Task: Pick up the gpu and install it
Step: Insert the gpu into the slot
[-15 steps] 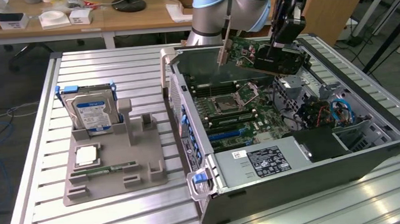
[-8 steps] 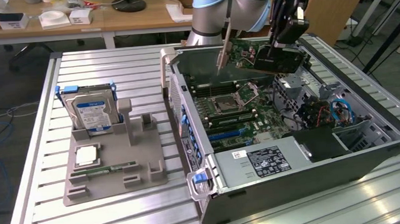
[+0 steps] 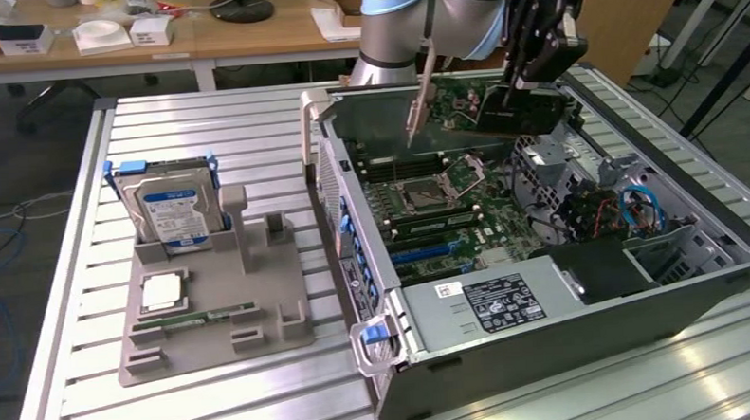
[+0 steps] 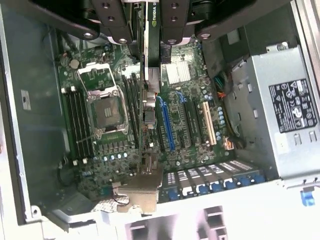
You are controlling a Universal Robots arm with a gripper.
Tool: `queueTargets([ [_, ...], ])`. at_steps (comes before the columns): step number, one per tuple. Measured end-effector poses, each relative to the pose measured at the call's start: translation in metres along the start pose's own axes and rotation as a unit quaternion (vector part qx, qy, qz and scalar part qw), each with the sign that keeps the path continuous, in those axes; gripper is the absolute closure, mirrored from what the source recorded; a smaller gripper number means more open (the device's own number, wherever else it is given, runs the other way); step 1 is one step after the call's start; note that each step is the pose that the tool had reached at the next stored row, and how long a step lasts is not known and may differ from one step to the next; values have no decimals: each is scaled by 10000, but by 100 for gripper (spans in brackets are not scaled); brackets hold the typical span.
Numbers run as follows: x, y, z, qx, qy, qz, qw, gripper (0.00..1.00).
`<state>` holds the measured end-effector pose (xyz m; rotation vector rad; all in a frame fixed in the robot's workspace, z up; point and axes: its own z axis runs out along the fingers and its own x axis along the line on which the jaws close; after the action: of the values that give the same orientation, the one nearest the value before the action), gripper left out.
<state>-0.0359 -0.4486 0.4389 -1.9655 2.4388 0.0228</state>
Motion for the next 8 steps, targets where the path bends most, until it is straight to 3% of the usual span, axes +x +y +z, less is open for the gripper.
queueTargets([
  [4,0,0,0,-4,2,-279,9996,74],
  [8,0,0,0,-10,4,-602,9982,74],
])
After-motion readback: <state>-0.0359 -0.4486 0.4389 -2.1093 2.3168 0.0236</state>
